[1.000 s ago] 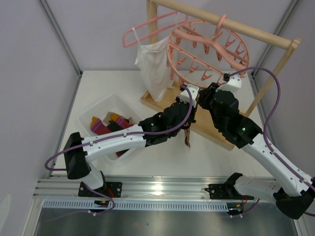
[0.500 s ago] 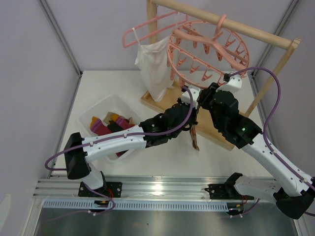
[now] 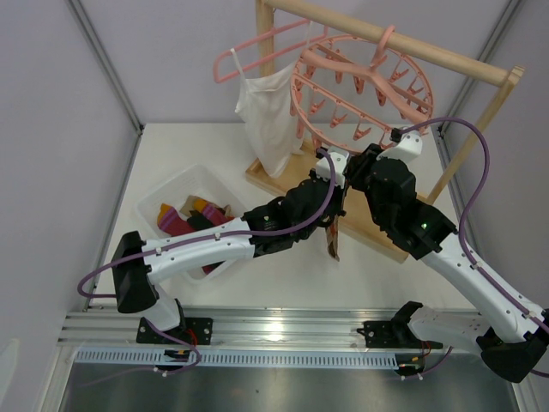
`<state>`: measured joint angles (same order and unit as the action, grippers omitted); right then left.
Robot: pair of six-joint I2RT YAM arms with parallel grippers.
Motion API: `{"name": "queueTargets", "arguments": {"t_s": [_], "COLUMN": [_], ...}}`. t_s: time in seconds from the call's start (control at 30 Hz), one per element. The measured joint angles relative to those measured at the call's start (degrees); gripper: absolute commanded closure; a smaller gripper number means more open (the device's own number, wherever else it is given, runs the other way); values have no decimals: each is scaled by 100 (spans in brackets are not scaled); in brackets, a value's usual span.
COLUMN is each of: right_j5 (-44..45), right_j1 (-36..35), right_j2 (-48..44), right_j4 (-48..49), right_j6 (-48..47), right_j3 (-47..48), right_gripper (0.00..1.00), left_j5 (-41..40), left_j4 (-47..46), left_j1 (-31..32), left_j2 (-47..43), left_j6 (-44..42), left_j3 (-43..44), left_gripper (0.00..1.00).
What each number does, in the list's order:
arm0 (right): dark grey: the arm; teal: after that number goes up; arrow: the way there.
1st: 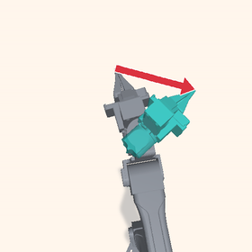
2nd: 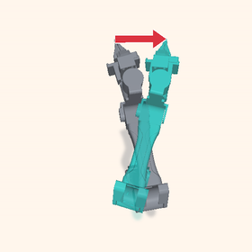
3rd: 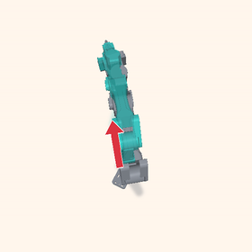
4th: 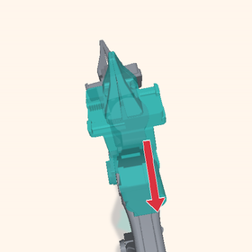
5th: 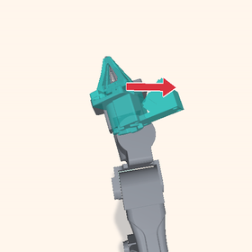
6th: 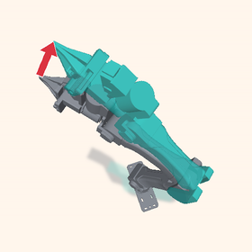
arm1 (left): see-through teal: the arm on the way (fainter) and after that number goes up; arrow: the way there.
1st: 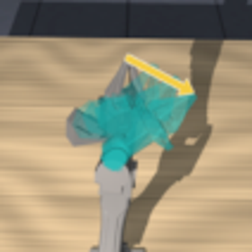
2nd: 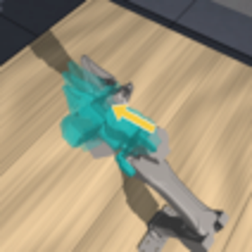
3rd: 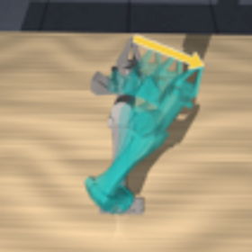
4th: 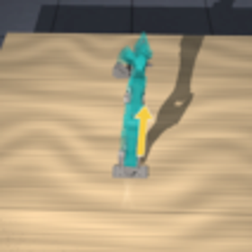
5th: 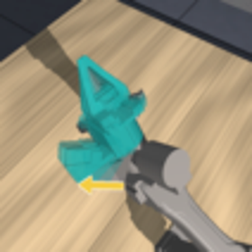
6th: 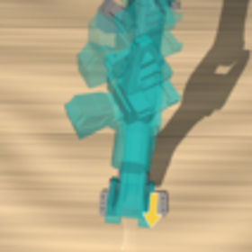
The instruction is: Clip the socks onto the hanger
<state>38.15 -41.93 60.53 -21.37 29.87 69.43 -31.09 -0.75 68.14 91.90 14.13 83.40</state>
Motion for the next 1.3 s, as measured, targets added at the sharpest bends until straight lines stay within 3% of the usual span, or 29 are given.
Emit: {"name": "queueTargets", "arguments": {"t_s": [1.07,1.13,1.3], "right_j5": [20,20,17], "right_j1": [0,0,0], "right_j2": [-229,-260,-343], "right_j4": [245,251,247], "right_j6": [116,122,120], "right_j3": [-225,-256,-302], "right_gripper": [100,96,68], "left_j5": [133,133,157], "left_j4": [184,195,238], "left_j1": [50,59,70], "left_j2": [37,37,37], "left_j6": [4,4,52], "left_j3": [234,234,249], "left_gripper": [99,98,91]}}
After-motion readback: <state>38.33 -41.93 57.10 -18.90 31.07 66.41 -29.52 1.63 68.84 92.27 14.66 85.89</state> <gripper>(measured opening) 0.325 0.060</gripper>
